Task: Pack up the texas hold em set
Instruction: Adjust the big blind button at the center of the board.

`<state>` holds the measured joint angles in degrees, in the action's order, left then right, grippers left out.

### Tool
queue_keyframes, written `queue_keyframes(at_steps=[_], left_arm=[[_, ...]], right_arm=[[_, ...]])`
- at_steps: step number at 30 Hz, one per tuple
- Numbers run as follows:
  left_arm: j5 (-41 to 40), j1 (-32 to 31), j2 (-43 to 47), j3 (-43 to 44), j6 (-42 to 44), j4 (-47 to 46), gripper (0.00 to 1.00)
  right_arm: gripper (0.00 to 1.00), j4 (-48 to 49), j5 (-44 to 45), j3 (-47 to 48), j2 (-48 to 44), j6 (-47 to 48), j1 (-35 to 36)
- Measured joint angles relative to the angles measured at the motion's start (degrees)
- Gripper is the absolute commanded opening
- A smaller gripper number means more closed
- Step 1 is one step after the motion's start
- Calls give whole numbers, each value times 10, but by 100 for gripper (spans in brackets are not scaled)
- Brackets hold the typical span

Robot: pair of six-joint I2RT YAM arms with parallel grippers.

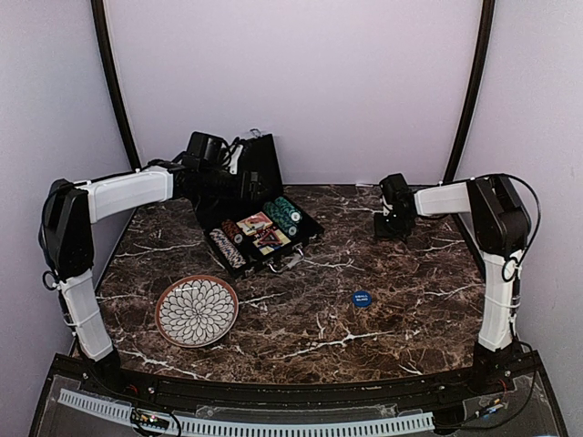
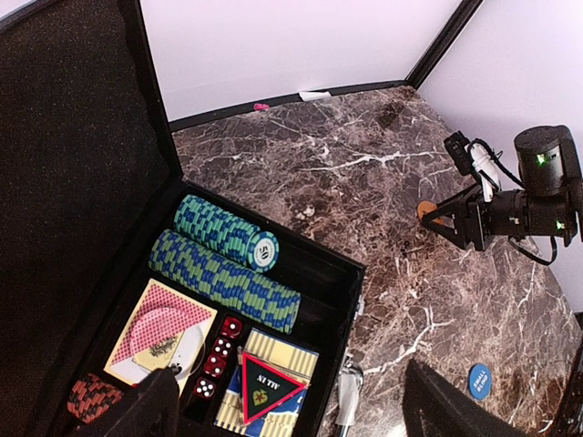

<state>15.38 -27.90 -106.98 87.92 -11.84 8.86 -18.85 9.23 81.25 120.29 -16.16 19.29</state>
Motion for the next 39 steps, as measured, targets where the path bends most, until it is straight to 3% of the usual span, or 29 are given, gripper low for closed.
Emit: queue_keyframes(at_steps=[7,21,30,39], left_arm=[[0,0,3,-2,0,0,87],[-2,0,14,-13,0,0,87],[-10,0,17,-21,2,0,87],[-12,0,19,-26,3,0,87]], right_arm=[[49,0,5,0,0,-2,3],[42,1,-32,-10,-11,-2,5],[42,-1,-43,-54,-43,-1,59],[62,-23,-40,-71,-71,-12,77]])
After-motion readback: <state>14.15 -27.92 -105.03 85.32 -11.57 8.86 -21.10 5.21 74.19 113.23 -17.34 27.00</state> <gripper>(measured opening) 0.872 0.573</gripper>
